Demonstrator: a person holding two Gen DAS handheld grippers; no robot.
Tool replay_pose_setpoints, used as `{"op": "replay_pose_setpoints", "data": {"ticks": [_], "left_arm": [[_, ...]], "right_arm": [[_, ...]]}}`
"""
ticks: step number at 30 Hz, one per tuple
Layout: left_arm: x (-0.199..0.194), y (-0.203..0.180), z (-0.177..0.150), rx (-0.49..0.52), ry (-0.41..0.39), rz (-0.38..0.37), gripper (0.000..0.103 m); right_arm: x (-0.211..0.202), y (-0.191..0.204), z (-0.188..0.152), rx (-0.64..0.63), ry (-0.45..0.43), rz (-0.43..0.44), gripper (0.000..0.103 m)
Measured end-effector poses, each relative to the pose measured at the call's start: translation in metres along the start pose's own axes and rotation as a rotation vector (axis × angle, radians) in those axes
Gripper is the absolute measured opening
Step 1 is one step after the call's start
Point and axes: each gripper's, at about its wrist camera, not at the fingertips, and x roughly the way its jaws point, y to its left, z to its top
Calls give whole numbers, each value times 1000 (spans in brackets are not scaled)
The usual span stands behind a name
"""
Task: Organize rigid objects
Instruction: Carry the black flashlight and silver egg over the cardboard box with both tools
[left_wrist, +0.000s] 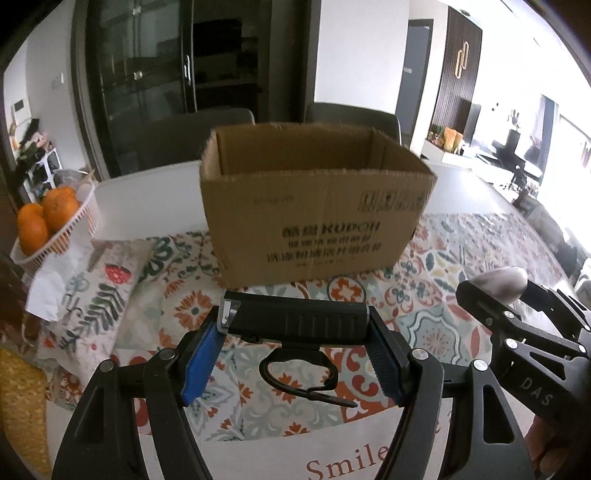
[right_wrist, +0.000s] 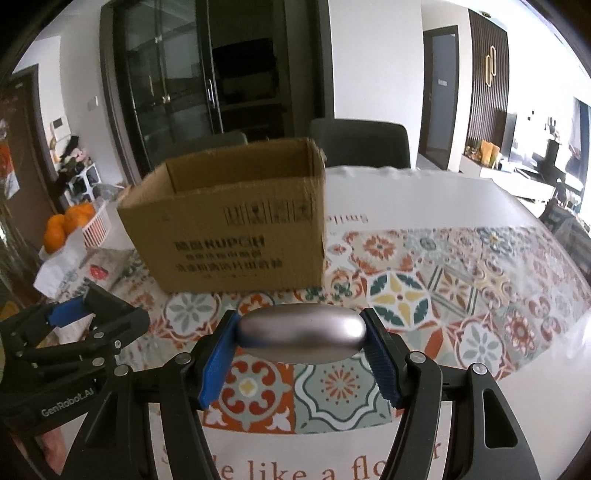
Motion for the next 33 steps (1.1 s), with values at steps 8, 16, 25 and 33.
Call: {"op": "replay_pose_setpoints", "data": {"ticks": [8,16,25,33], "left_arm": [[-19,2,21,-27,-36,21,72],[-32,5,49,-46,-74,54,72],[-36,8,82,-62,-97,69,72],[-33,13,109,-62,-121,82,72]], "right_arm": [[-17,4,23,-7,-48,29,66],[-26,7,52,-15,-104,58,66],[-26,12,85,-31,-163,59,66],[-19,15,111,-22,-173,81,66]]}}
